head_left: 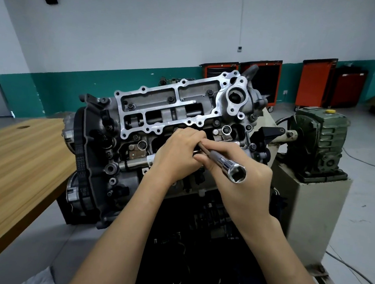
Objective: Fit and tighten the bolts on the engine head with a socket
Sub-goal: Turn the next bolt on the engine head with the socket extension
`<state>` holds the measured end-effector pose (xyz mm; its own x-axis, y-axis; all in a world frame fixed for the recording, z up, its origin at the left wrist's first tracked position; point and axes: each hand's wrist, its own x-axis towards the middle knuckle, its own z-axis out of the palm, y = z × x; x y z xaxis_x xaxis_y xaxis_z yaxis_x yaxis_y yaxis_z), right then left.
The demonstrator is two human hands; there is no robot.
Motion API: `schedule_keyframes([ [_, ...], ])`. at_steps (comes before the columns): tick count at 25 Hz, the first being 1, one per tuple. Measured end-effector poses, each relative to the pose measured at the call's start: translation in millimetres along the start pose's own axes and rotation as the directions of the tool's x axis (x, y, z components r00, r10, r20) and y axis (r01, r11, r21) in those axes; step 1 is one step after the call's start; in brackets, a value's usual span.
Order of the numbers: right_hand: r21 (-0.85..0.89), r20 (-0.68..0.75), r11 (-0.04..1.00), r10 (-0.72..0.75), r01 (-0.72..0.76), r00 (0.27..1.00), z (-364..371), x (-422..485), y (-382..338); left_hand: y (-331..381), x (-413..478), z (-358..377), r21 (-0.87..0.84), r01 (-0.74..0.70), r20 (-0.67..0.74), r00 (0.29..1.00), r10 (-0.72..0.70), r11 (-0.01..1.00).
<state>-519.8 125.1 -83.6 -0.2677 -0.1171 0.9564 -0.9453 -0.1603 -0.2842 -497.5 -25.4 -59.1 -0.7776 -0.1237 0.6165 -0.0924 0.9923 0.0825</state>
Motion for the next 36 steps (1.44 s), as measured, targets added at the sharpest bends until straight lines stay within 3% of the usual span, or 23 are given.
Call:
schedule_keyframes([
  [2, 0.005, -0.025, 1.0, 0.007, -0.006, 1.0, 0.2, 0.1, -1.4, 1.1, -0.5, -0.8, -0.015, -0.001, -0.003, 1.0, 0.001, 1.0],
  [6, 0.038, 0.075, 0.999, -0.018, 0.015, 0.997, 5.5, -4.3, -2.4, 1.5, -1.8, -2.7, -0.085, 0.016, -0.045, 0.999, -0.02, 0.996],
  [11, 0.033, -0.029, 0.999, 0.033, -0.032, 0.999, -3.1, 1.2, 1.0, -2.2, 1.0, -0.5, -0.001, -0.019, 0.006, 1.0, 0.019, 1.0],
  [16, 0.045, 0.095, 0.999, -0.033, 0.028, 0.995, 3.2, -3.3, -2.0, 0.4, -1.9, -2.4, -0.043, 0.011, -0.034, 0.999, -0.013, 0.999],
  [21, 0.012, -0.017, 1.0, -0.009, 0.009, 1.0, 0.6, 2.6, -1.6, 3.0, -1.2, -4.4, -0.016, -0.007, 0.0, 1.0, 0.007, 1.0],
  [25, 0.007, 0.085, 0.998, -0.065, 0.065, 0.994, 5.3, -2.2, -1.7, 2.9, -2.0, -3.6, -0.035, 0.02, -0.028, 0.999, -0.02, 0.999],
  [28, -0.034, 0.0, 0.998, -0.044, 0.044, 0.999, 0.1, 0.7, 3.9, 1.8, 0.2, -2.8, -0.036, -0.022, -0.018, 1.0, 0.021, 0.999],
  [31, 0.058, -0.066, 0.998, 0.019, -0.015, 0.998, -3.2, -0.1, 1.4, -1.0, 1.1, 0.2, -0.009, -0.022, 0.0, 1.0, 0.022, 1.0],
  [36, 0.056, 0.09, 0.998, -0.008, 0.002, 0.996, 1.4, -1.4, 0.9, -0.8, -0.2, 0.2, -0.048, -0.012, -0.054, 0.998, 0.009, 0.999],
])
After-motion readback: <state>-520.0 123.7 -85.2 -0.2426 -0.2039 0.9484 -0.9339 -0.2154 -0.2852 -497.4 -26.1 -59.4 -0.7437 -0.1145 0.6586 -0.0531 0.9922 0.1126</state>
